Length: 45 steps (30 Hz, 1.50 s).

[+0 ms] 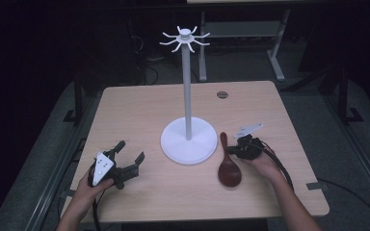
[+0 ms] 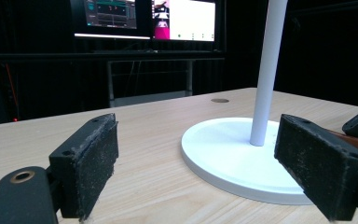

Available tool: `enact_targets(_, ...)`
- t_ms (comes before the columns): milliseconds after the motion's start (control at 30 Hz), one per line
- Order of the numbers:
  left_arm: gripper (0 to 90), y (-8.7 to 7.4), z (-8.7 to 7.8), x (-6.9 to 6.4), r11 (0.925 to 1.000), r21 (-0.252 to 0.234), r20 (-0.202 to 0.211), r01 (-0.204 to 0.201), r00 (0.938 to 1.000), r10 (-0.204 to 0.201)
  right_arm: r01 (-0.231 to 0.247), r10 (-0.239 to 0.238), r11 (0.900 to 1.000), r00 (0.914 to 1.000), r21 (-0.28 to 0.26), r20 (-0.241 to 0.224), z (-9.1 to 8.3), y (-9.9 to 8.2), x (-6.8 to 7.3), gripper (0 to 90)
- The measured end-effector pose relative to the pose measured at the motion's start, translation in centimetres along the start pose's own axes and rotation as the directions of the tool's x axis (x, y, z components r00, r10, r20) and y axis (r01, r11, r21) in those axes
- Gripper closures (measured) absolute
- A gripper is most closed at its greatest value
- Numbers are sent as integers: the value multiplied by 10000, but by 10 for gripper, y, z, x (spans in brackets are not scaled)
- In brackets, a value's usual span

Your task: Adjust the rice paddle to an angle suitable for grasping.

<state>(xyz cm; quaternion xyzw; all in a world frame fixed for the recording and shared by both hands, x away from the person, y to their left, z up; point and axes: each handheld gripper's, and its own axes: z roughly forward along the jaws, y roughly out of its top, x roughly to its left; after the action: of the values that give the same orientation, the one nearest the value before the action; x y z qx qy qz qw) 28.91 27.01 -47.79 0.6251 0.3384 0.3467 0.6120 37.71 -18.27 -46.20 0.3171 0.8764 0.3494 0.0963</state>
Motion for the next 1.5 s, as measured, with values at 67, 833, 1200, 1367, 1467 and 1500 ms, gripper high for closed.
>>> enact_targets(67, 130, 0, 0, 0, 10000, -2, -2, 1, 10000, -1, -109, 109, 9999, 9999, -22, 23, -2, 1, 1, 897)
enact_targets(833, 130, 0, 0, 0, 10000, -1, -6, 3, 10000, -3, 1172, -1022, 9896, 9808, 833, -1661, -5, 17, 67, 896)
enact_targets(1200, 130, 0, 0, 0, 10000, 5, -25, 8, 10000, -8, 1602, -1372, 9790, 9751, 1257, -1740, 4, 16, 76, 897)
enact_targets(1367, 130, 0, 0, 0, 10000, 5, -48, 38, 10000, -38, 1558, -1291, 9762, 9764, 1509, -1734, 3, 6, 75, 897)
enact_targets(1467, 130, 0, 0, -1, 10000, 4, -59, 40, 10000, -40, 1384, -1130, 9783, 9801, 1540, -1632, -1, 3, 73, 897)
enact_targets(1500, 130, 0, 0, -1, 10000, 3, -63, 37, 10000, -36, 1322, -1077, 9794, 9814, 1524, -1591, -2, 2, 72, 897)
